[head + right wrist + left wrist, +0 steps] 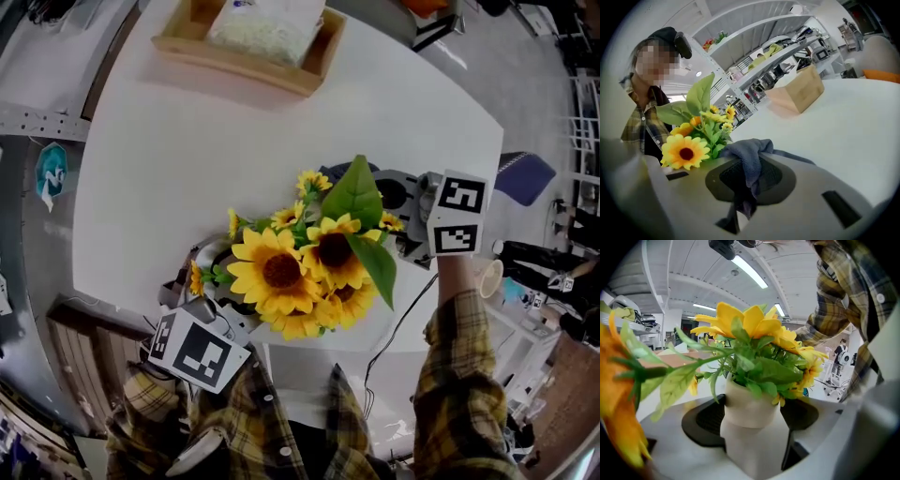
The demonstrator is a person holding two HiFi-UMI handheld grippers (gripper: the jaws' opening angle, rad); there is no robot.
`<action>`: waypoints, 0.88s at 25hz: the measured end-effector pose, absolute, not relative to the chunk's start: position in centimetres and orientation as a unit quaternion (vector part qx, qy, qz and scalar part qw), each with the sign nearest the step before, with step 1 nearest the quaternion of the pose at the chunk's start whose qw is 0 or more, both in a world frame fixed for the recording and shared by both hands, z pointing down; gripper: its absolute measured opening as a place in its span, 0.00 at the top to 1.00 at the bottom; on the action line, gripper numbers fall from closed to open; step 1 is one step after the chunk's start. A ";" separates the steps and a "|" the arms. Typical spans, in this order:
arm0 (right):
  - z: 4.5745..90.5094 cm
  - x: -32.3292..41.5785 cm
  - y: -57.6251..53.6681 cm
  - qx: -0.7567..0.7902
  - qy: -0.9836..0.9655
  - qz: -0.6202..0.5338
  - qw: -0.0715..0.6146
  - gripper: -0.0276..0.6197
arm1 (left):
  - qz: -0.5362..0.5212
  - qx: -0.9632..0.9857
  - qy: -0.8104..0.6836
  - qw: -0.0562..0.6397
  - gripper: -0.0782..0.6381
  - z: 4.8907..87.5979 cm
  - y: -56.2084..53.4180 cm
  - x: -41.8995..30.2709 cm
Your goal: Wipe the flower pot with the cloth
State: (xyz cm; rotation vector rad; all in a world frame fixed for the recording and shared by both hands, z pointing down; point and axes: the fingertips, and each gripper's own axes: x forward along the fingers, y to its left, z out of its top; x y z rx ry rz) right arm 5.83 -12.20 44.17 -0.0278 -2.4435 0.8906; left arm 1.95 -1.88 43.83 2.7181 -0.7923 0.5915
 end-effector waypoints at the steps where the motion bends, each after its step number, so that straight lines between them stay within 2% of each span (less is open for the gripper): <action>1: 44.1 5.3 -12.3 -0.023 -0.904 0.330 0.269 0.92 | 0.205 0.935 -0.261 0.121 0.36 43.9 -1.9 1.8; 6: 44.4 2.9 -11.8 -0.073 -0.894 0.338 0.284 0.92 | 0.216 0.955 -0.181 0.096 0.36 44.3 -1.8 1.3; 11: 44.5 2.4 -11.4 -0.059 -0.894 0.344 0.279 0.92 | 0.221 0.965 -0.119 0.080 0.36 44.6 -2.1 0.7; 18: 44.1 5.2 -10.4 -0.014 -0.899 0.357 0.255 0.91 | 0.240 0.948 -0.174 0.117 0.36 45.2 -0.9 -0.8; 22: 43.6 7.2 -9.0 0.036 -0.900 0.366 0.236 0.91 | 0.227 0.929 -0.261 0.131 0.36 44.5 0.9 -2.6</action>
